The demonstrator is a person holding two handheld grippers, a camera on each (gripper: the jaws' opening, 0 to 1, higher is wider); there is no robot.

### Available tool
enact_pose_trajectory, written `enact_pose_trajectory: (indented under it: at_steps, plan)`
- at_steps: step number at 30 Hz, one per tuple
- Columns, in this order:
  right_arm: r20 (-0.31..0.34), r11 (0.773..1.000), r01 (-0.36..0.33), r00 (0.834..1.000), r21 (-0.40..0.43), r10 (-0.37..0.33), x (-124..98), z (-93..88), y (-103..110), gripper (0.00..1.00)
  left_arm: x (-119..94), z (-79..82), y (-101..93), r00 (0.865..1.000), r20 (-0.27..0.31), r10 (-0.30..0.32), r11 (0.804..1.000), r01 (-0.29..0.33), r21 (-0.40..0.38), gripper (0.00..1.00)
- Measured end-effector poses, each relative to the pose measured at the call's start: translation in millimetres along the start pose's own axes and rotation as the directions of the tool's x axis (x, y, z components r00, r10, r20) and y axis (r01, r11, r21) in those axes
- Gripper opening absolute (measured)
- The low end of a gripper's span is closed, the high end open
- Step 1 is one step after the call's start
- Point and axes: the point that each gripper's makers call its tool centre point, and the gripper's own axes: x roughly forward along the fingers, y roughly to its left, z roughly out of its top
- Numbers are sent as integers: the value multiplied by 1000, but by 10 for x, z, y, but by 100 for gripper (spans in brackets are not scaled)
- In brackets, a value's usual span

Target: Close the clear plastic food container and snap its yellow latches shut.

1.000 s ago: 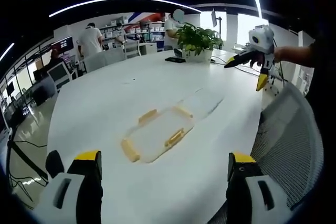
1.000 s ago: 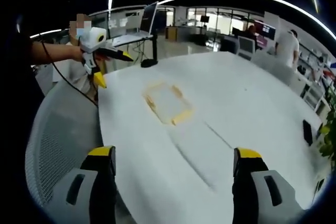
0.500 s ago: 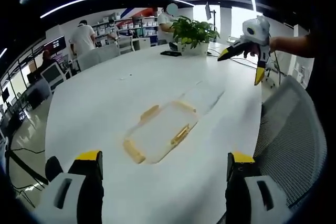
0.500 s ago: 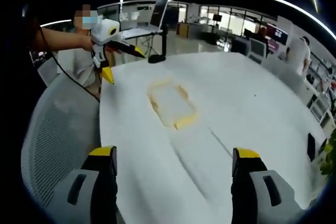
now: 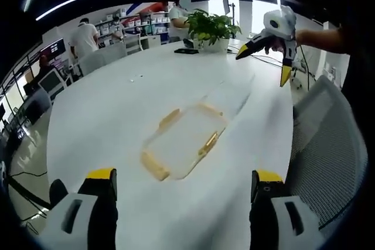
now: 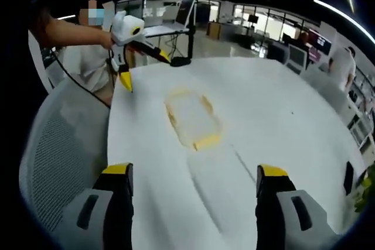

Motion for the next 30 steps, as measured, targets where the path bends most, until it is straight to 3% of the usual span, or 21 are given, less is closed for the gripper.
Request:
enact_pose_trajectory:
  at_steps: [19, 30]
  plan:
    - [-58, 999, -37, 998, -36, 35, 277, 76, -111, 78, 151, -26, 202, 996, -68, -63, 996, 67, 64, 85]
    - [-84, 997, -57, 995, -46, 53, 440, 169, -142, 76, 230, -124, 242, 988, -116, -97, 991, 107, 82, 81]
